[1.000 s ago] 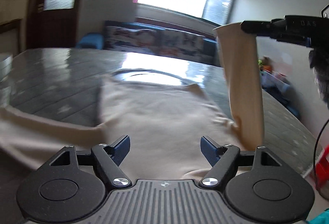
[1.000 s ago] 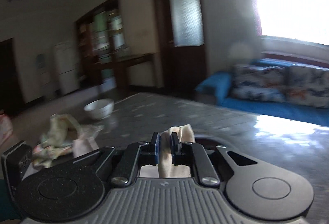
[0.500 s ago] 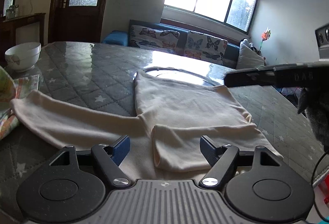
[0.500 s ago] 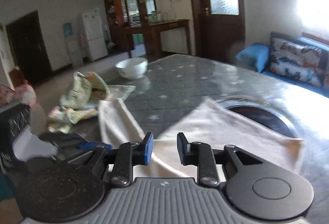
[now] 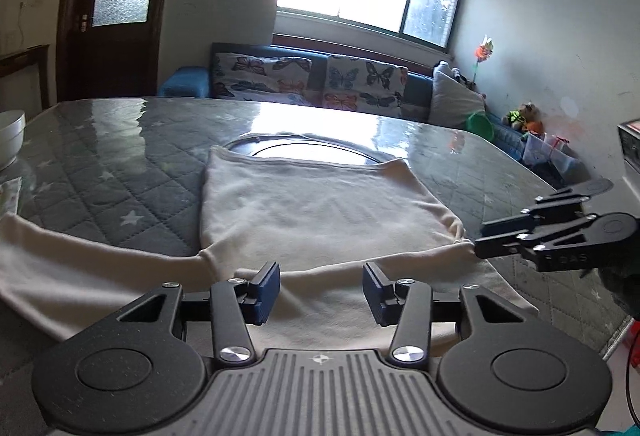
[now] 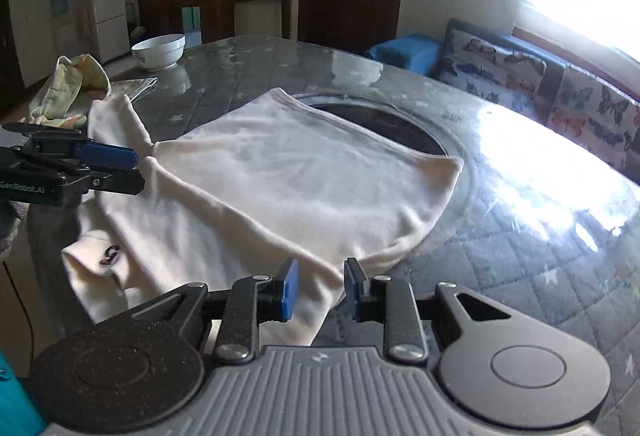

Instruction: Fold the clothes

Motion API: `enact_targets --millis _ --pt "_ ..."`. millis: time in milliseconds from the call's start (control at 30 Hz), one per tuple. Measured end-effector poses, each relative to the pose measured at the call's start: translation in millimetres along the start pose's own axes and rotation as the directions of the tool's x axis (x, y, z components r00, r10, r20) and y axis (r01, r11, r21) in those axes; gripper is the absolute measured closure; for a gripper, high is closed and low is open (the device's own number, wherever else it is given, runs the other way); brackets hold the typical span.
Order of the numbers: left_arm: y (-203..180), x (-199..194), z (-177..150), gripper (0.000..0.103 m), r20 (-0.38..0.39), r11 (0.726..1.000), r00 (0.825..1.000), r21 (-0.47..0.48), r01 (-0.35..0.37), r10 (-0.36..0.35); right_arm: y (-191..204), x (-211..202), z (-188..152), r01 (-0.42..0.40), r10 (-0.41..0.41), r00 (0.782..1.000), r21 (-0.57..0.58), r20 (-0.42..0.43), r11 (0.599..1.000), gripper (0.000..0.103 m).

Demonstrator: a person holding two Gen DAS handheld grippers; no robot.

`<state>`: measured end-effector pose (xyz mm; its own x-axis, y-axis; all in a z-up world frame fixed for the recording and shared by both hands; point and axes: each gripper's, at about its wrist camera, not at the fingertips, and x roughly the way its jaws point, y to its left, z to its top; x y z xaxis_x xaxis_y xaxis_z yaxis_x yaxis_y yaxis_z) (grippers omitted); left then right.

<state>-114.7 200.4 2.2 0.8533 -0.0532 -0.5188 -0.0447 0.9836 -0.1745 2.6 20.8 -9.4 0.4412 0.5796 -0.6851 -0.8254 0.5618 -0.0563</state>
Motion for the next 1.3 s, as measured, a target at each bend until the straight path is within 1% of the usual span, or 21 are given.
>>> enact_targets --millis 133,233,367,433,467,533,600,633,667,700,733,867,1000,1100,1133,1233,1300 --pt "3.4 0.6 1.1 0.055 0.006 1.000 1.000 0.000 -0.022 0.022 -2.3 17.2 4.1 -0.037 0.036 0.999 -0.067 -0.016 0.997 0.078" --pt "11.7 -1.6 2.7 0.054 0.011 0.999 0.999 -0.020 -0.046 0.046 -3.3 29.5 5.6 -0.072 0.068 0.997 -0.113 -0.035 0.991 0.078" --pt "26.9 -2.9 3.6 0.053 0.005 0.996 0.997 -0.050 -0.079 0.080 -7.1 33.8 9.2 -0.109 0.102 0.993 -0.167 -0.052 0.980 0.078" --pt "36.0 -3.4 3.0 0.052 0.000 0.993 0.996 -0.072 -0.090 0.090 -10.3 35.7 11.7 -0.133 0.123 0.990 -0.180 -0.066 0.975 0.076" --pt "40.6 -3.6 2.7 0.052 -0.003 0.992 0.995 -0.084 -0.096 0.096 -12.8 37.0 12.9 -0.147 0.135 0.988 -0.180 -0.076 0.973 0.072" --pt "49.5 -2.1 1.4 0.052 -0.016 0.988 0.994 -0.111 -0.110 0.109 -19.9 40.1 15.0 -0.179 0.164 0.981 -0.167 -0.101 0.969 0.074" --pt "58.2 0.1 -0.4 0.052 -0.031 0.983 0.993 -0.137 -0.120 0.117 -26.0 41.2 17.0 -0.207 0.191 0.975 -0.148 -0.118 0.967 0.078" --pt "62.3 1.4 -1.4 0.052 -0.039 0.981 0.992 -0.149 -0.126 0.122 -28.4 40.9 18.1 -0.222 0.205 0.971 -0.142 -0.124 0.965 0.090" --pt "65.4 2.3 -2.5 0.052 -0.044 0.979 0.991 -0.157 -0.132 0.127 -29.9 40.4 18.6 -0.233 0.216 0.968 -0.133 -0.129 0.963 0.094" --pt "68.3 3.2 -3.6 0.052 -0.049 0.977 0.990 -0.165 -0.137 0.131 -31.3 38.8 18.8 -0.242 0.225 0.965 -0.124 -0.133 0.962 0.096" --pt "70.4 3.6 -4.5 0.051 -0.052 0.976 0.990 -0.169 -0.140 0.133 -32.1 36.5 18.6 -0.241 0.224 0.965 -0.126 -0.135 0.962 0.098" --pt "78.1 4.3 -8.2 0.049 -0.058 0.972 0.989 -0.185 -0.142 0.134 -39.0 20.8 16.2 -0.223 0.207 0.970 -0.132 -0.126 0.966 0.099" --pt "81.8 4.0 -9.1 0.049 -0.056 0.972 0.989 -0.184 -0.146 0.138 -51.2 16.0 8.4 -0.193 0.181 0.975 -0.090 -0.128 0.977 0.099" --pt "81.0 3.2 -6.6 0.049 -0.057 0.970 0.987 -0.186 -0.158 0.150 -56.4 17.7 2.9 -0.193 0.187 0.976 -0.050 -0.110 0.980 0.097" --pt "79.7 2.2 -5.0 0.049 -0.055 0.969 0.987 -0.185 -0.161 0.154 -55.7 16.6 3.8 -0.186 0.180 0.978 -0.050 -0.100 0.981 0.095" --pt "69.6 -5.0 2.5 0.049 -0.022 0.976 0.990 -0.167 -0.139 0.137 -50.4 7.8 8.6 -0.169 0.166 0.985 -0.059 -0.055 0.984 0.094" --pt "55.5 -6.6 7.1 0.050 -0.001 0.985 0.996 -0.143 -0.092 0.093 -43.3 5.3 9.6 -0.181 0.178 0.983 -0.069 -0.041 0.981 0.094"
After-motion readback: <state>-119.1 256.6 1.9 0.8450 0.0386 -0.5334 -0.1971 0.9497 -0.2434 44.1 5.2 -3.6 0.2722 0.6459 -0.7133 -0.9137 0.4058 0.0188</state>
